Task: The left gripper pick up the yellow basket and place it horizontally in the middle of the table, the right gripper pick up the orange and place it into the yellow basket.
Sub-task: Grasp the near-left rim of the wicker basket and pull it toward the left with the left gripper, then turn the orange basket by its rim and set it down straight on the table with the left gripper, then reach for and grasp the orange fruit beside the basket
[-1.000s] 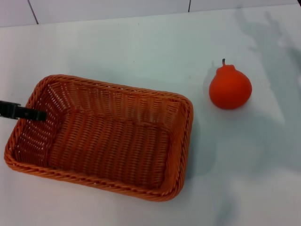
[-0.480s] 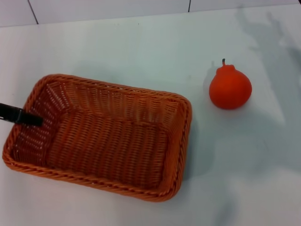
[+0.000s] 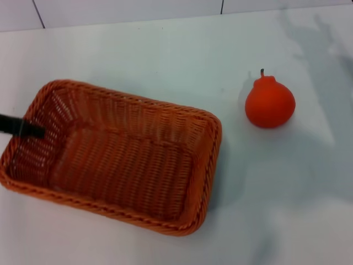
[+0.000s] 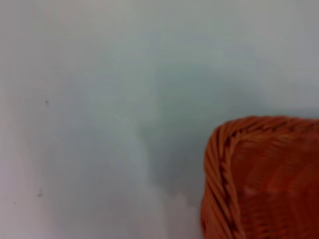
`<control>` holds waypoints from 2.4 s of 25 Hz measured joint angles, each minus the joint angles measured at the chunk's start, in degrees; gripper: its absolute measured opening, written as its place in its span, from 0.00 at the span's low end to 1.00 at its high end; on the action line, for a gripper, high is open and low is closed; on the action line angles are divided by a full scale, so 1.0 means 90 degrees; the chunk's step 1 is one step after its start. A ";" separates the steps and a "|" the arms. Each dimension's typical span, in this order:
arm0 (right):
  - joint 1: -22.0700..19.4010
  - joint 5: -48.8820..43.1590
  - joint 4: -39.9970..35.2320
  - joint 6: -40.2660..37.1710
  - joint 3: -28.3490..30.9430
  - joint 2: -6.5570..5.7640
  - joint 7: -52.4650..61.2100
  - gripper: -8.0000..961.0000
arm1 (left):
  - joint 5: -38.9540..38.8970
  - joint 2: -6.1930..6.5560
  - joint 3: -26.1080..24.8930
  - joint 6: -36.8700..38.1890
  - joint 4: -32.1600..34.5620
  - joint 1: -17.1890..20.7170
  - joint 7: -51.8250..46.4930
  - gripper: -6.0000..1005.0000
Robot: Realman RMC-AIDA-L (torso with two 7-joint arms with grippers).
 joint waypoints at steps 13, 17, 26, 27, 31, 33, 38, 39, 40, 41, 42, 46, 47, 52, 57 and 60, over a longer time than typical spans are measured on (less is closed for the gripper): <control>0.0035 0.0000 0.0000 0.0217 0.0080 0.0000 0.0000 0.96 | -0.1481 0.0085 -0.1587 -0.0601 -0.0930 0.0062 -0.0059 0.18; 0.0038 0.0000 -0.0035 0.0241 0.0089 -0.0005 0.0000 0.96 | -0.1668 -0.0062 -0.1825 -0.0850 -0.0987 0.0139 -0.0191 0.20; 0.0056 0.0000 -0.0141 0.0365 0.0165 -0.0010 0.0000 0.96 | -0.2547 -0.0102 -0.1823 -0.1946 -0.2153 0.0427 -0.0206 0.22; 0.0056 0.0000 -0.0158 0.0386 0.0167 -0.0010 0.0000 0.96 | -0.2557 -0.0102 -0.1821 -0.2032 -0.2249 0.0437 -0.0184 0.22; 0.0068 0.0000 -0.0198 0.0440 0.0168 -0.0010 0.0000 0.96 | -0.2662 -0.0113 -0.1805 -0.2112 -0.2406 0.0478 -0.0115 0.23; 0.0087 0.0000 -0.0236 0.0499 0.0168 -0.0010 0.0000 0.96 | -0.2793 -0.0114 -0.1784 -0.2059 -0.2418 0.0517 -0.0112 0.24; 0.0119 0.0000 -0.0247 0.0555 0.0168 -0.0020 -0.0002 0.96 | -0.3046 -0.0082 -0.1761 -0.1625 -0.2394 0.0604 -0.0162 0.25; 0.0121 0.0000 -0.0247 0.0556 0.0168 -0.0020 -0.0004 0.96 | -0.3058 -0.0081 -0.1771 -0.1561 -0.2386 0.0612 -0.0165 0.26; 0.0124 0.0000 -0.0247 0.0556 0.0168 -0.0021 -0.0005 0.96 | -0.3060 -0.0077 -0.1789 -0.1509 -0.2377 0.0616 -0.0170 0.26; 0.0124 0.0000 -0.0247 0.0557 0.0167 -0.0021 -0.0005 0.96 | -0.3063 -0.0075 -0.1798 -0.1489 -0.2375 0.0623 -0.0172 0.26; 0.0125 -0.0004 -0.0247 0.0557 0.0160 -0.0021 -0.0006 0.96 | -0.3066 -0.0074 -0.1805 -0.1477 -0.2374 0.0629 -0.0174 0.27; 0.0110 -0.0163 -0.0331 0.0535 -0.0029 -0.0026 0.0036 0.96 | -0.3131 -0.0060 -0.1817 -0.1434 -0.2374 0.0678 -0.0177 0.39; 0.0101 -0.0230 -0.0377 0.0525 -0.0085 -0.0028 0.0055 0.96 | -0.3143 -0.0051 -0.1817 -0.1423 -0.2374 0.0692 -0.0177 0.43; 0.0057 -0.1054 -0.0729 0.0500 -0.0507 -0.0108 0.0585 0.96 | -0.3430 0.0045 -0.1840 -0.1387 -0.2391 0.0846 -0.0107 0.67; 0.0035 -0.2673 -0.1245 0.0403 -0.0747 -0.0494 0.2176 0.96 | -0.4567 0.0053 -0.2071 -0.1413 -0.2461 0.1198 0.0764 0.77; 0.0020 -0.3992 -0.1760 0.0072 -0.0774 -0.0771 0.3230 0.96 | -0.5334 0.0027 -0.2433 -0.1428 -0.2731 0.1335 0.1826 0.79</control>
